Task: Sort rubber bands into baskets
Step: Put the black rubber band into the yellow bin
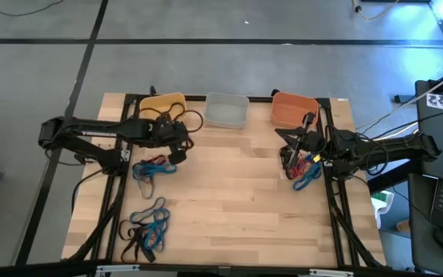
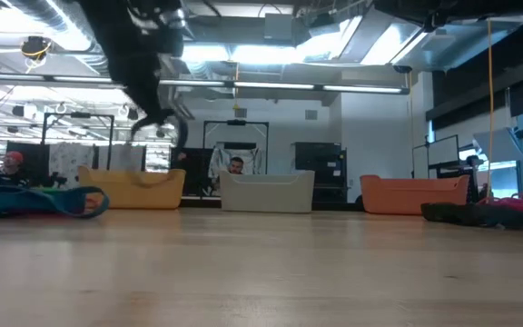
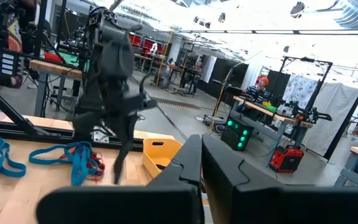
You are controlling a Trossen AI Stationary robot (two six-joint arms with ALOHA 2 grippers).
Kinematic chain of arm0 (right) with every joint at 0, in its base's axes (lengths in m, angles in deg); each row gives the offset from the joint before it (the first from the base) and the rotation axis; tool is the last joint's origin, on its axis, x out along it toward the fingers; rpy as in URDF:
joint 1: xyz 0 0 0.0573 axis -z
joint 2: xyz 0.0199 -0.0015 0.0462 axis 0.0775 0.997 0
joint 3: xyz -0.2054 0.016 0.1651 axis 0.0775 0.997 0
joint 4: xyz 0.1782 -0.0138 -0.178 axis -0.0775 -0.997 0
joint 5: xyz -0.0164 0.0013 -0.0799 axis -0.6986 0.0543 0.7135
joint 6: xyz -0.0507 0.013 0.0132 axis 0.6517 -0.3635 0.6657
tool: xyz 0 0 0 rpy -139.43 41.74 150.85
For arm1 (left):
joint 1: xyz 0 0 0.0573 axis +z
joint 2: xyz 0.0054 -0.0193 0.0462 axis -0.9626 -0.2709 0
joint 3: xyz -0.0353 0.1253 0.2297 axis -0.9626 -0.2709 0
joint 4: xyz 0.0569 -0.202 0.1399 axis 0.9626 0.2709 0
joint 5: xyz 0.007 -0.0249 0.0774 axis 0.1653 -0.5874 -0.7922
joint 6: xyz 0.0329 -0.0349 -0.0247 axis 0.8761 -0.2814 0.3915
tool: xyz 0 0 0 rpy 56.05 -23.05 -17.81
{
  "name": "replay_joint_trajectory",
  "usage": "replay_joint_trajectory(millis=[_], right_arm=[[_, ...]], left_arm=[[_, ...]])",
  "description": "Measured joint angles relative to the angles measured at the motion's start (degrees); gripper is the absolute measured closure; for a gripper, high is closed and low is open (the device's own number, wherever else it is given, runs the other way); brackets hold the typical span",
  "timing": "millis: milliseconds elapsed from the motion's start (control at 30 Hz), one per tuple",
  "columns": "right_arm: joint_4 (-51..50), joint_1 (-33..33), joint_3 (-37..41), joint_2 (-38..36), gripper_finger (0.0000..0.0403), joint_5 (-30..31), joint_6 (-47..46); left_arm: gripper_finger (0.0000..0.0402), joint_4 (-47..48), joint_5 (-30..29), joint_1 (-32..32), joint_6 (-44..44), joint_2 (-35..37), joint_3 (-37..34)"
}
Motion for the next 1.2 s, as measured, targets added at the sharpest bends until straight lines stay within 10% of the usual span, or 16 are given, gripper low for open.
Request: replay_joint_trajectory(millis=[500,1200], right_arm=[[0.01,0.01,0.00,0.00,0.0388,0.00,0.00],[0.00,0.01,0.00,0.00,0.0388,0.00,0.93]], left_arm=[[0.0396,-1.83,-18.46,2.30,0.05,7.54,-0.02],[0.0380,-14.22,-18.62,24.01,9.92,7.01,-7.96]])
